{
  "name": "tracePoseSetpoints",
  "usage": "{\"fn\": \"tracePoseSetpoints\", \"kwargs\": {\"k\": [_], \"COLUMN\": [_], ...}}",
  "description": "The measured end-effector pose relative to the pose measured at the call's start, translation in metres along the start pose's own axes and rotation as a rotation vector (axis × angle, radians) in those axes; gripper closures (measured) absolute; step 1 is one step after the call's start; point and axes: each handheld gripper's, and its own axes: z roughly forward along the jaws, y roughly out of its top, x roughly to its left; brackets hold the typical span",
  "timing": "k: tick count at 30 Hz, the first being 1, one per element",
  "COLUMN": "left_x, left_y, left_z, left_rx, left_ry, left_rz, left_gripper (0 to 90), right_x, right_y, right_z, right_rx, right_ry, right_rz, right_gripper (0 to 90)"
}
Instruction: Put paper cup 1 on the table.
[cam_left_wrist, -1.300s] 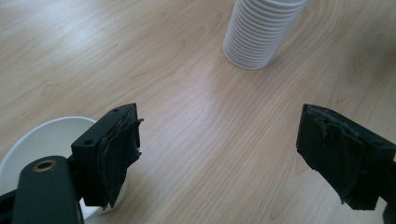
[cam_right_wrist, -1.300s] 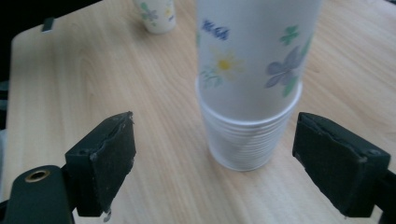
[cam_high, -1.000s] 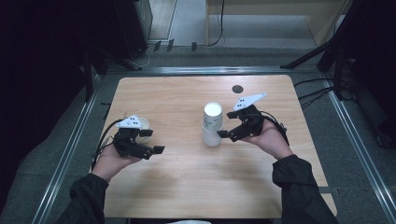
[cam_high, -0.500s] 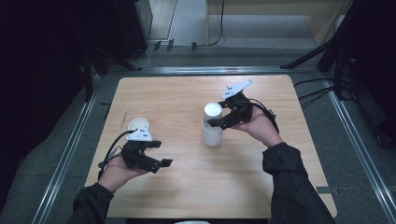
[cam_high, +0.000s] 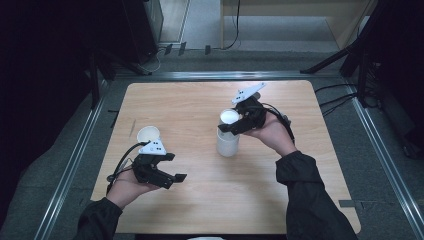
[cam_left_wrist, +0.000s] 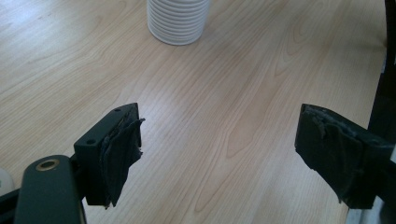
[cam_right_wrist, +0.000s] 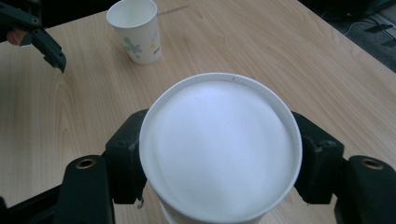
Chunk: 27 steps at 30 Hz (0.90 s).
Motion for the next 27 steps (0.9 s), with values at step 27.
{"fn": "tracePoseSetpoints", "kwargs": {"k": [27], "left_x": [0.000], "left_y": [0.000], "left_z": [0.000], "left_rx": [-0.009], "left_ry": [-0.023], "left_rz": [0.001], "left_gripper": [14.6], "right_x": [0.015], "right_y": [0.026], "right_z": [-0.043], "right_rx": [-0.077], "right_ry": [-0.036], "right_rz": [-0.023], "right_gripper": [33.1]}}
